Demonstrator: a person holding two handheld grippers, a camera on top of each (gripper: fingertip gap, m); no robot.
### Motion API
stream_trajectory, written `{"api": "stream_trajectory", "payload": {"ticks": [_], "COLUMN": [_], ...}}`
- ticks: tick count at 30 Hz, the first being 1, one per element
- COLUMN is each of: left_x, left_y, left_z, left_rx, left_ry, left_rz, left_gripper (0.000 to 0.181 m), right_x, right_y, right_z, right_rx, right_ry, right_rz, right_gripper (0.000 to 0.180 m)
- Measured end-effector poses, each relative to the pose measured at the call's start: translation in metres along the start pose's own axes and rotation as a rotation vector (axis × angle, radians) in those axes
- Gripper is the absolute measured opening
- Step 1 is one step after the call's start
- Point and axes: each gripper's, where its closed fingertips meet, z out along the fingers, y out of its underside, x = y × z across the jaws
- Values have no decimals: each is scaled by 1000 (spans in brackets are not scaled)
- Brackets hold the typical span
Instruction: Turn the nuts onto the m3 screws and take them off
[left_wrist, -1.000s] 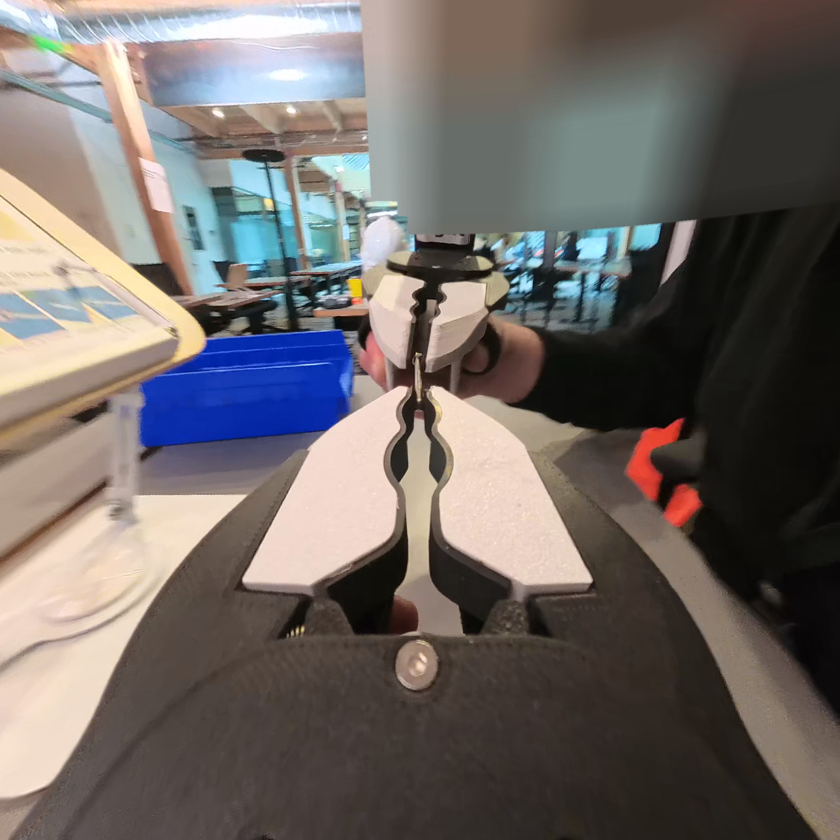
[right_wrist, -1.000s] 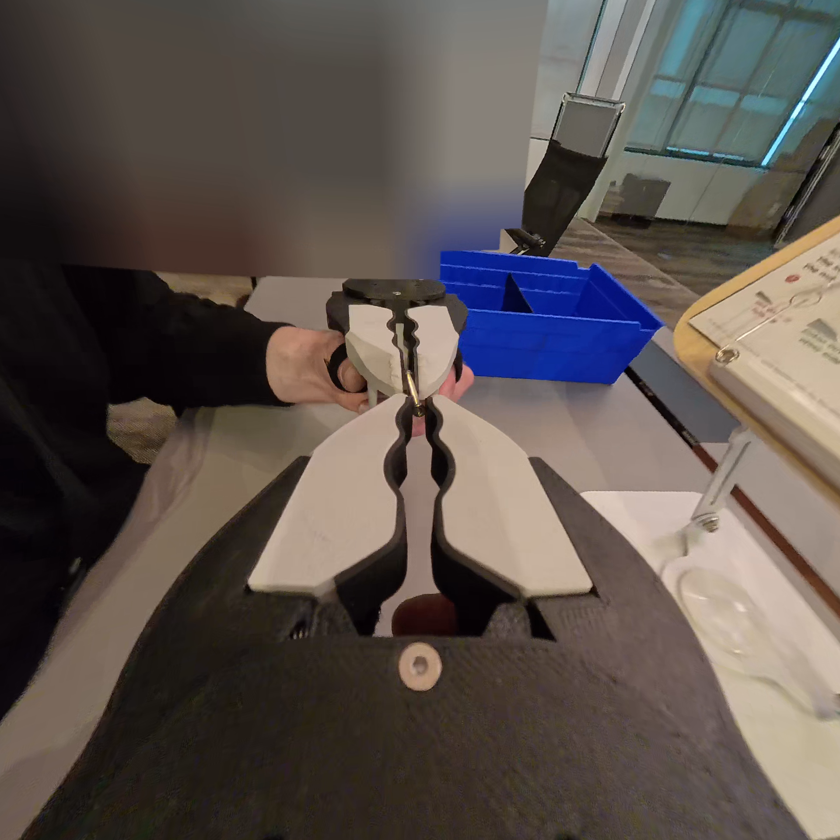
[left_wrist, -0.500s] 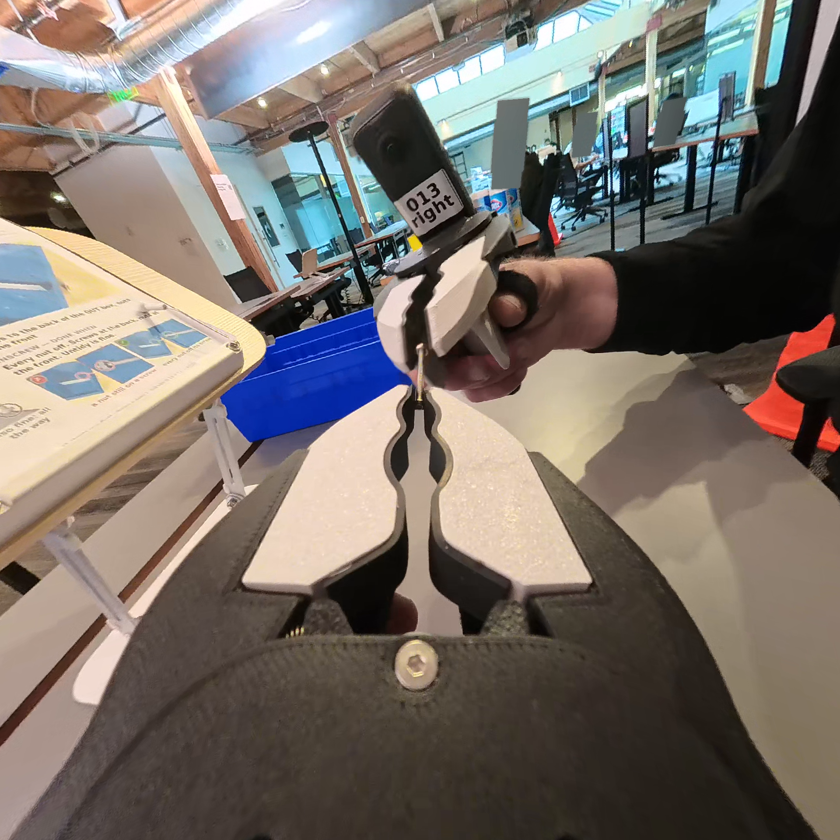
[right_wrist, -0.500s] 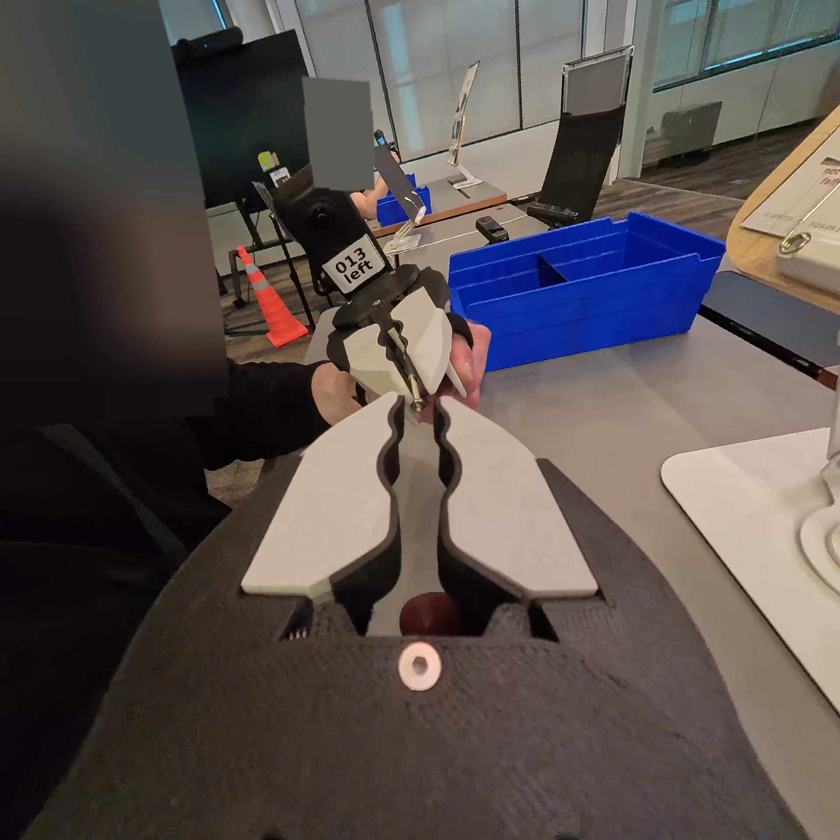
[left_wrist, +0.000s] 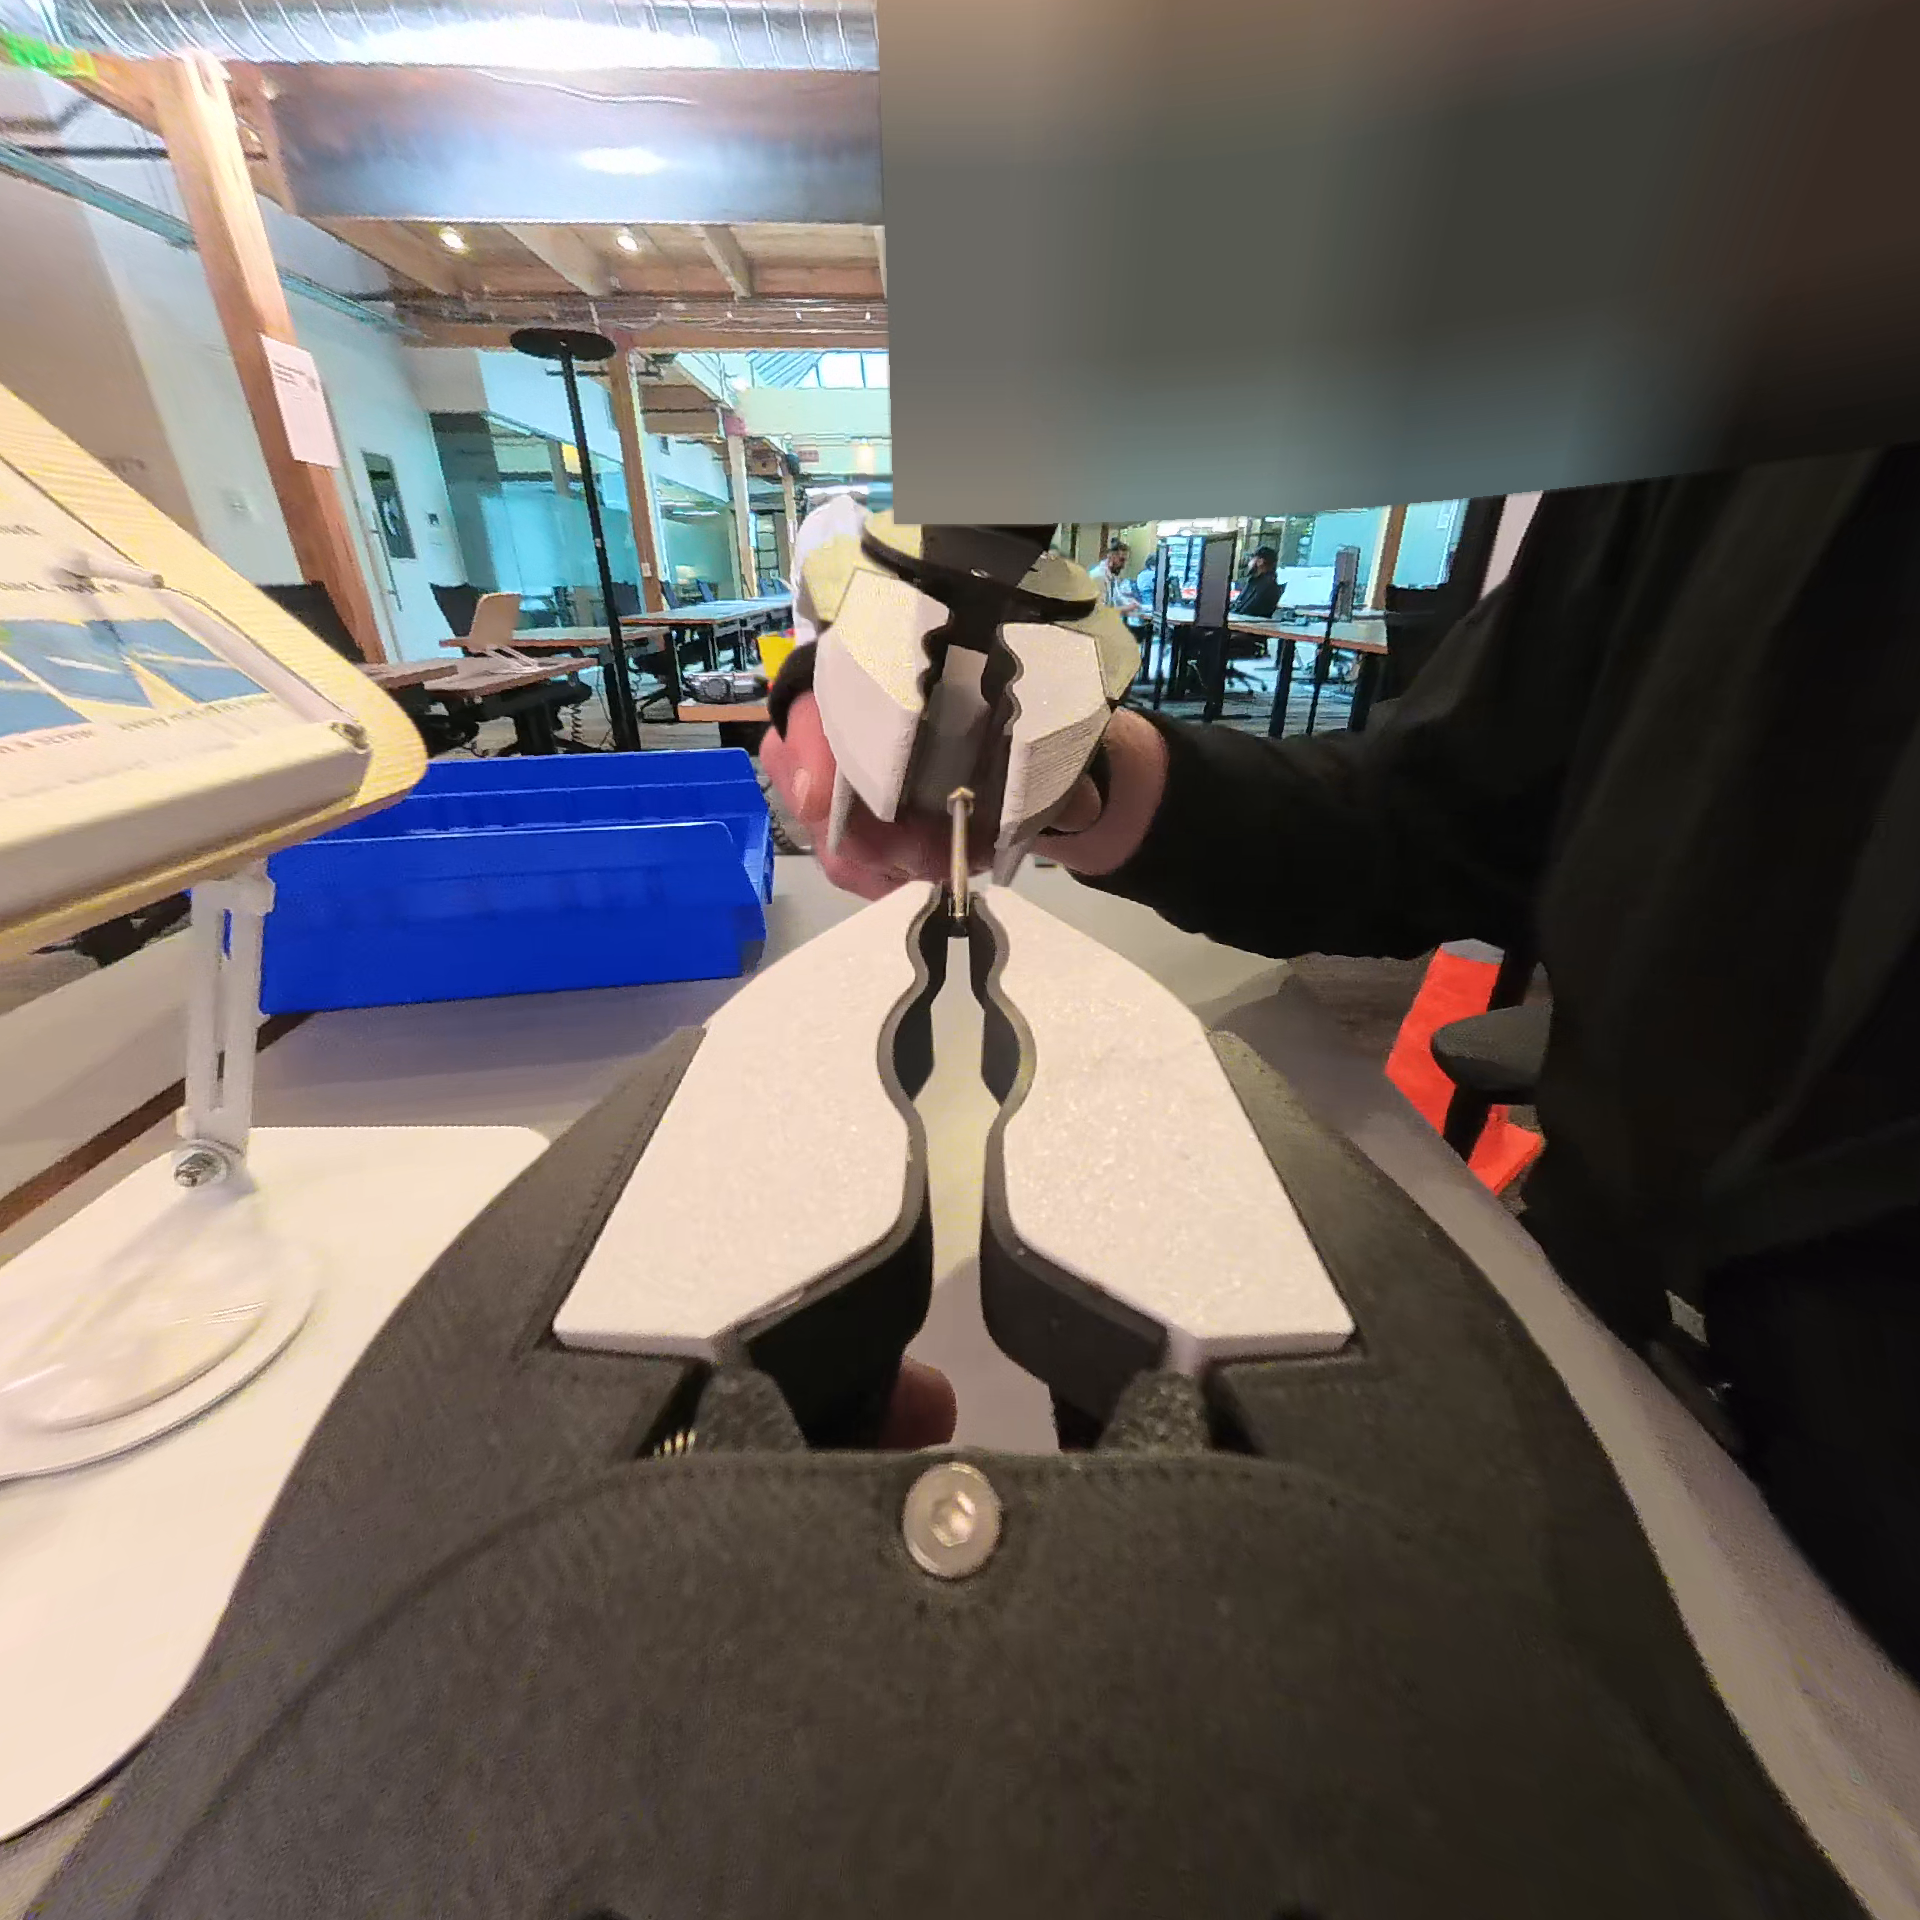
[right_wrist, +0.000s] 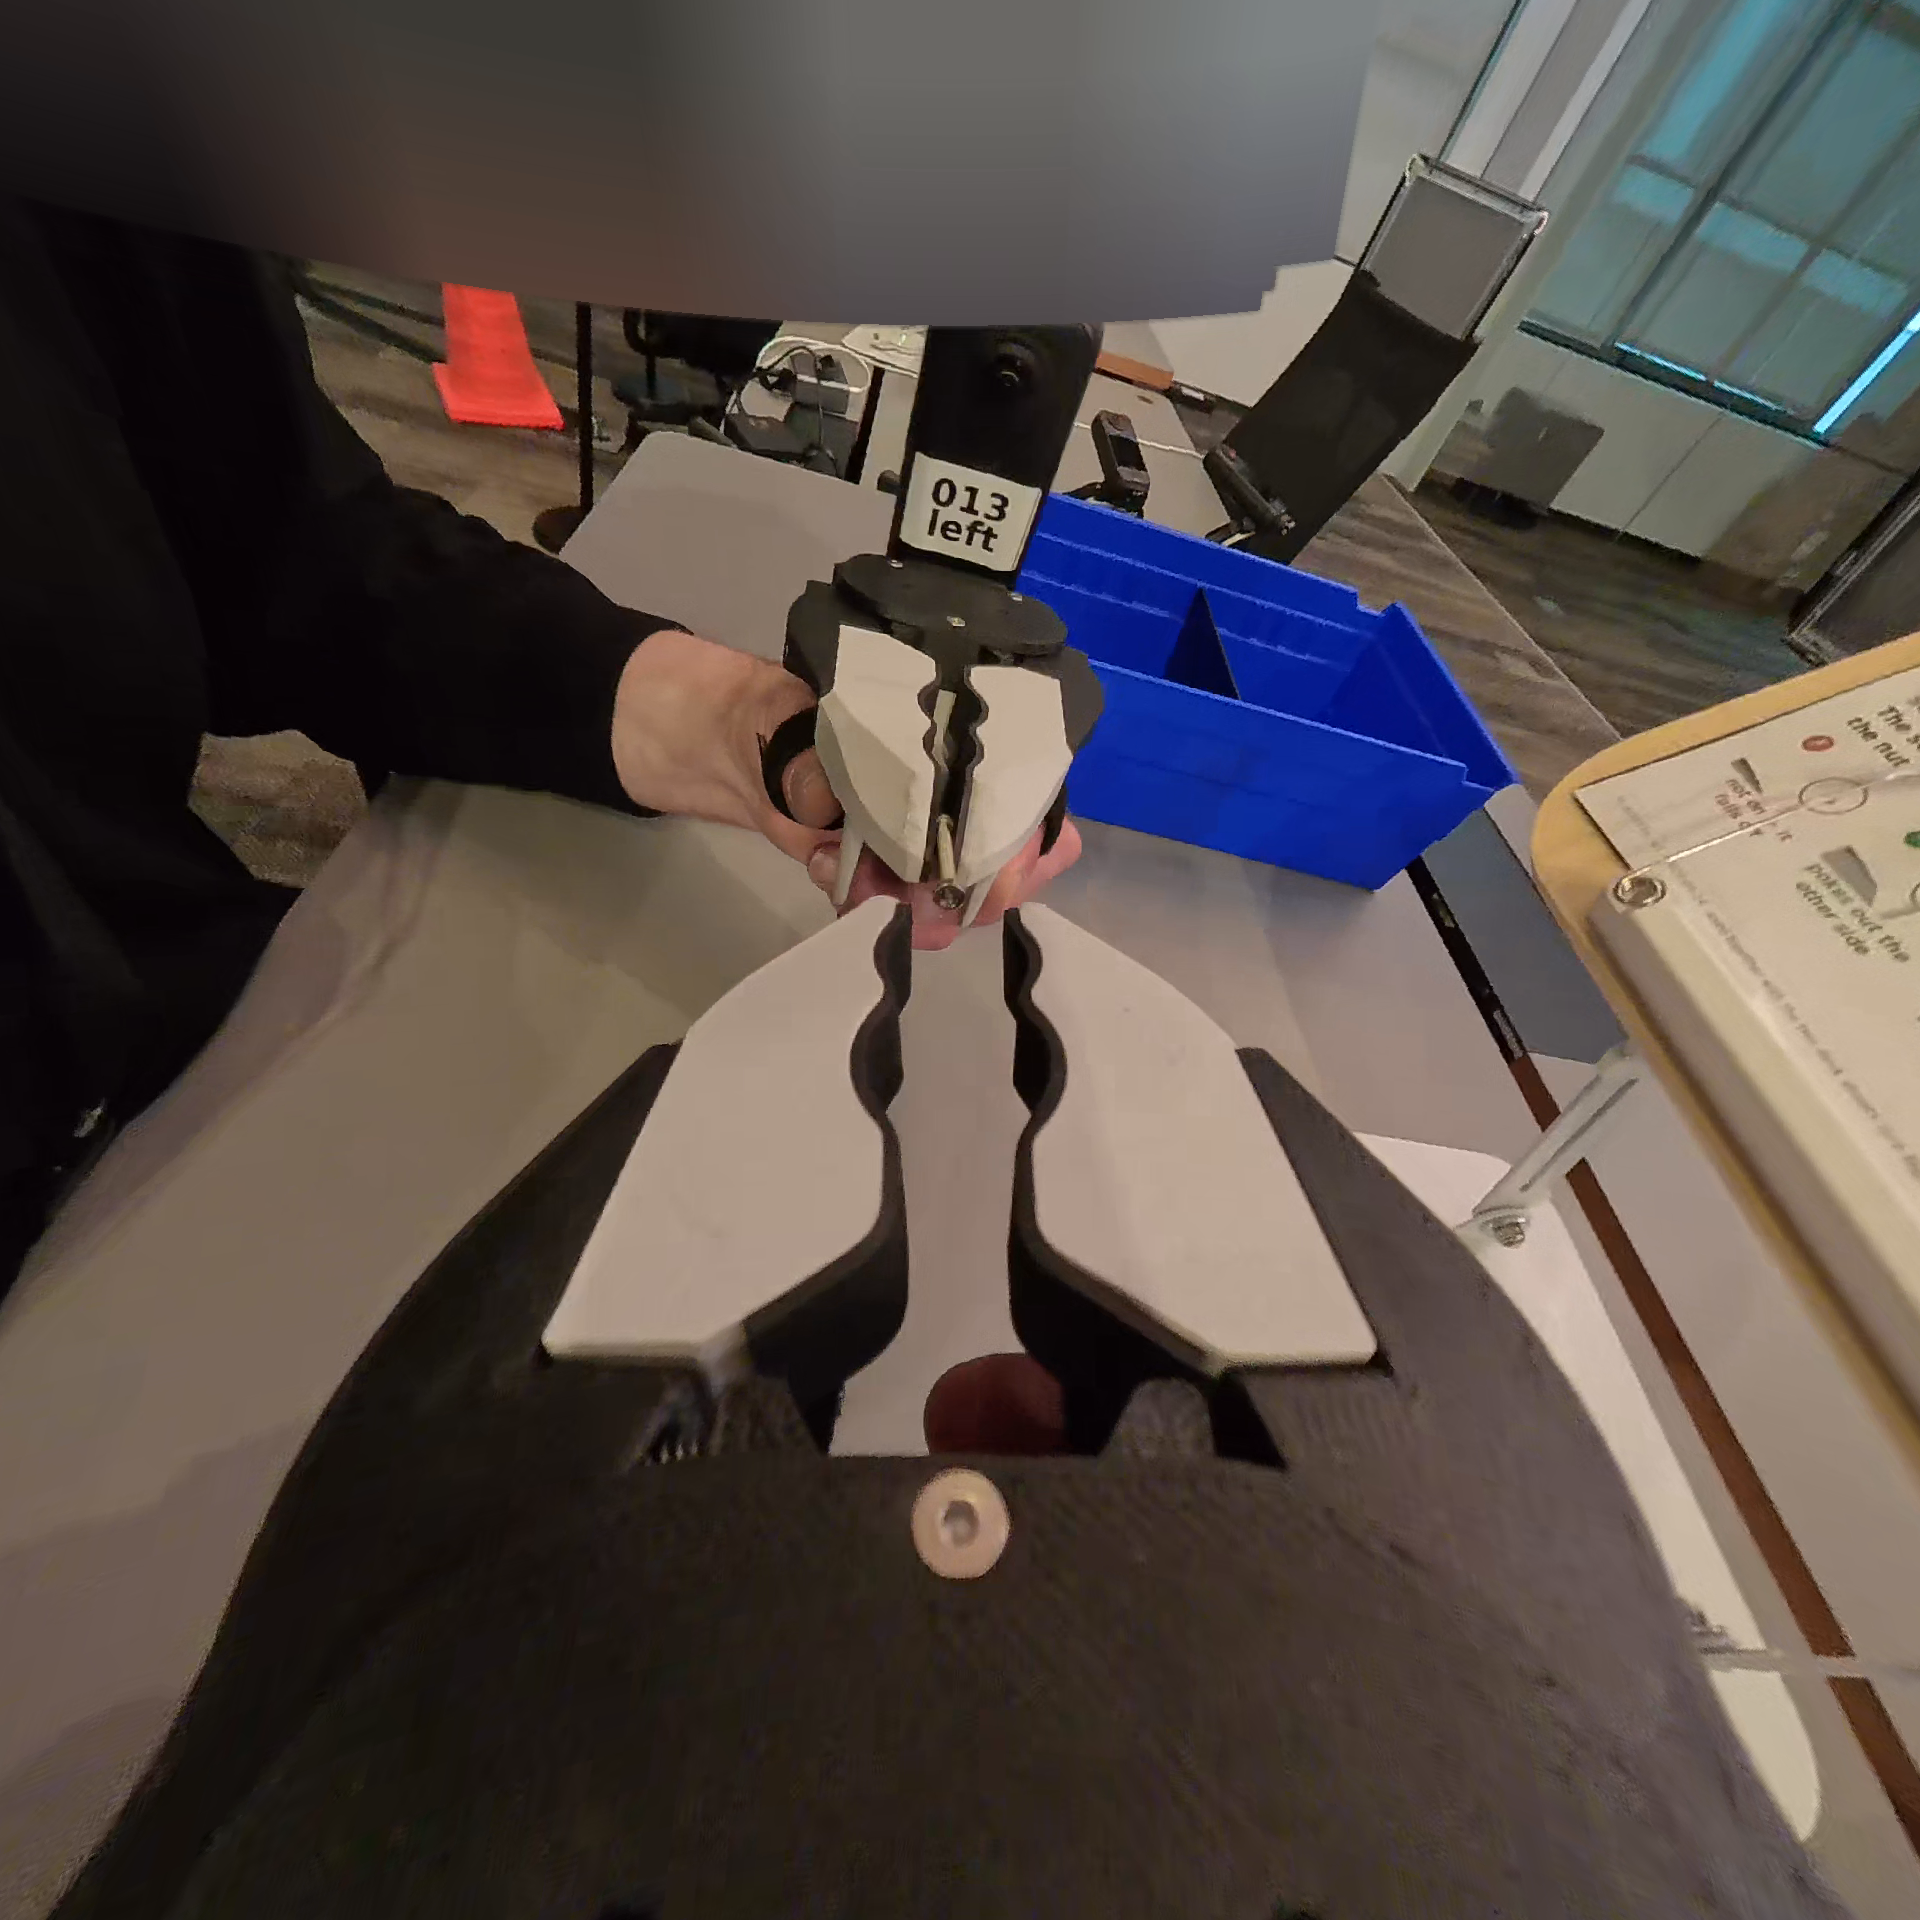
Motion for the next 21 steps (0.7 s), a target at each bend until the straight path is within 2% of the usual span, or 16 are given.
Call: {"api": "stream_trajectory", "payload": {"ticks": [6,11,15,21], "left_x": [-1,-3,-6,-6], "left_y": [1,1,1,5], "left_z": [0,-1,-1,5], "left_rx": [13,16,7,-91], "left_ry": [24,21,-9,-109], "left_rz": [-42,-41,3,207], "left_gripper": [3,3,3,3], "right_x": [-2,-2,0,1], "right_y": [-3,-4,-2,-1], "right_z": [2,3,3,-1], "right_rx": [-12,11,26,111], "right_ry": [-41,-42,-36,-59], "right_rz": [-70,-40,32,268], "right_gripper": [6,6,6,5]}}
